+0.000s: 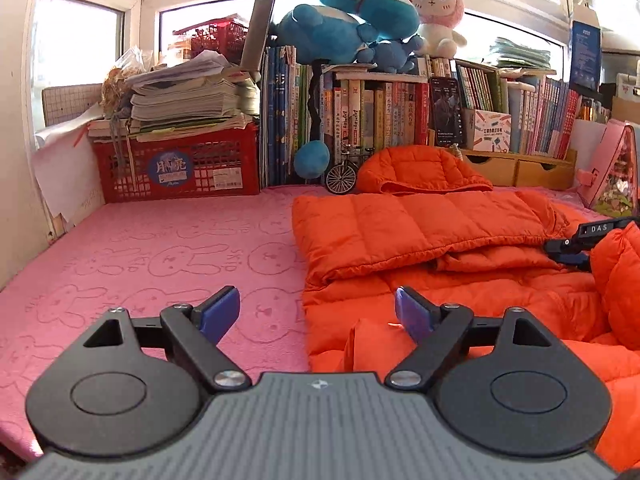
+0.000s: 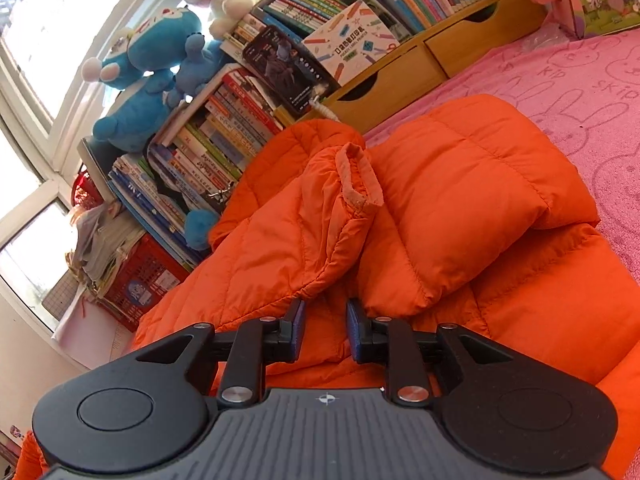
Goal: Fold clothes
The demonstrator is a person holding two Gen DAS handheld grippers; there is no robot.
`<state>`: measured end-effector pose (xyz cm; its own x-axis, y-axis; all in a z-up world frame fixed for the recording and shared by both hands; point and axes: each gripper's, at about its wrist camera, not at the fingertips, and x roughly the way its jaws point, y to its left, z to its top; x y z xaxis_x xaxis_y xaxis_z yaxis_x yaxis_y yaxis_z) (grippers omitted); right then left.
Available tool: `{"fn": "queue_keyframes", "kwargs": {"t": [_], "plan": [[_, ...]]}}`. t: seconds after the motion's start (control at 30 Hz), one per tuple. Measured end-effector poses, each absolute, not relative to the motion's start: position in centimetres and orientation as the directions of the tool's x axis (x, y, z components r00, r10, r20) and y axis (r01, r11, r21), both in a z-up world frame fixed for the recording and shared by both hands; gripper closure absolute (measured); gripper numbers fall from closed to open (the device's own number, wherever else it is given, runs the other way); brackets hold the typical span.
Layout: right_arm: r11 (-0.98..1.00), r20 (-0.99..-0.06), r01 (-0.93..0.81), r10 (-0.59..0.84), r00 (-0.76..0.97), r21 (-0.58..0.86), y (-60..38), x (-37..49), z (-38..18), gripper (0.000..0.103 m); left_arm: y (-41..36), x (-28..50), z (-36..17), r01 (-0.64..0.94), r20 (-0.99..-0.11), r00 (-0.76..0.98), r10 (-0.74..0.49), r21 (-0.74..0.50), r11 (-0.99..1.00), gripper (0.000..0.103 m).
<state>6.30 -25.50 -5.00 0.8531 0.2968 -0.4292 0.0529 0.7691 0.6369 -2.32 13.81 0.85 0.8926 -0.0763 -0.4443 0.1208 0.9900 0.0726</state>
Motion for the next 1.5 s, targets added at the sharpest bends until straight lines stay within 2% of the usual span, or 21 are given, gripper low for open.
{"fn": "queue_keyframes", "kwargs": {"t": [0.17,0.27,0.37,0.47,0.57,0.67,0.73,0.77,0.8,0.87,0.9,0.97,1.0,1.1,1.17,1.3,1.4,1.5], "plan": [[0.773,-0.42,0.042,0.298,0.857,0.633,-25.3,6.2,-5.0,0.071,14.6,-7.0,0.1,0.195,-0.525,0.847,-0.081,0.166,0.966,0.017],[0.776,-0.417,0.037,0.297,0.859,0.63,-25.2,6.2,-5.0,0.069,14.4,-9.3,-0.1,0.248,-0.573,0.81,-0.129,0.135,0.959,0.017],[0.78,-0.418,0.037,0.294,0.859,0.624,-25.0,6.3,-5.0,0.068,12.2,-10.9,0.8,0.374,-0.554,0.781,-0.289,0.045,0.926,0.017],[0.787,-0.423,0.038,0.291,0.858,0.616,-24.8,6.4,-4.9,0.067,8.5,-11.3,1.6,0.554,-0.496,0.718,-0.488,-0.017,0.832,0.011],[0.789,-0.424,0.03,0.296,0.856,0.613,-24.8,6.5,-5.0,0.063,4.1,-10.9,1.9,0.729,-0.436,0.593,-0.677,-0.065,0.681,0.011],[0.781,-0.417,0.021,0.31,0.854,0.624,-25.0,6.6,-5.1,0.061,0.4,-10.3,1.4,0.829,-0.439,0.44,-0.783,-0.136,0.543,0.011],[0.776,-0.412,0.016,0.318,0.854,0.631,-25.1,6.6,-5.1,0.06,-1.5,-9.8,0.2,0.838,-0.485,0.402,-0.777,-0.147,0.525,0.011],[0.773,-0.41,0.013,0.322,0.853,0.634,-25.1,6.6,-5.1,0.059,-2.3,-9.5,-0.6,0.827,-0.518,0.408,-0.752,-0.14,0.545,0.015],[0.771,-0.408,0.01,0.326,0.853,0.637,-25.2,6.7,-5.1,0.058,-2.9,-9.2,-1.3,0.802,-0.548,0.436,-0.714,-0.123,0.585,0.037],[0.772,-0.403,-0.007,0.34,0.85,0.635,-25.2,6.6,-4.9,0.052,-3.2,-8.2,-2.2,0.732,-0.596,0.496,-0.631,-0.104,0.674,0.073],[0.777,-0.394,-0.027,0.349,0.85,0.629,-25.4,6.3,-4.6,0.048,-2.7,-7.7,-2.2,0.705,-0.601,0.512,-0.614,-0.114,0.7,0.081],[0.792,-0.367,-0.084,0.371,0.853,0.605,-25.7,5.5,-3.9,0.032,-1.1,-6.5,-1.4,0.665,-0.582,0.53,-0.617,-0.166,0.728,0.083],[0.815,-0.353,-0.117,0.369,0.86,0.568,-26.0,4.8,-3.3,0.03,-0.3,-5.9,-1.1,0.644,-0.572,0.539,-0.618,-0.192,0.74,0.083],[0.909,-0.323,-0.218,0.337,0.884,0.354,-26.4,2.5,-1.0,0.022,1.8,-4.4,0.0,0.596,-0.546,0.582,-0.602,-0.218,0.773,0.082],[0.944,-0.333,-0.289,0.328,0.884,0.162,-26.5,1.2,0.5,0.015,2.8,-3.6,0.3,0.57,-0.542,0.6,-0.589,-0.227,0.79,0.082],[0.899,-0.399,-0.436,0.387,0.831,-0.038,-26.0,1.0,2.5,0.013,3.8,-2.1,-0.3,0.512,-0.557,0.606,-0.568,-0.273,0.814,0.081],[0.832,-0.462,-0.547,0.452,0.763,-0.089,-24.4,2.7,3.0,0.012,4.2,-1.9,-0.9,0.485,-0.568,0.608,-0.555,-0.288,0.826,0.08],[0.758,-0.537,-0.648,0.517,0.666,-0.075,-21.8,5.1,2.6,0.011,4.4,-2.3,-1.1,0.488,-0.573,0.606,-0.552,-0.281,0.826,0.078]]}}
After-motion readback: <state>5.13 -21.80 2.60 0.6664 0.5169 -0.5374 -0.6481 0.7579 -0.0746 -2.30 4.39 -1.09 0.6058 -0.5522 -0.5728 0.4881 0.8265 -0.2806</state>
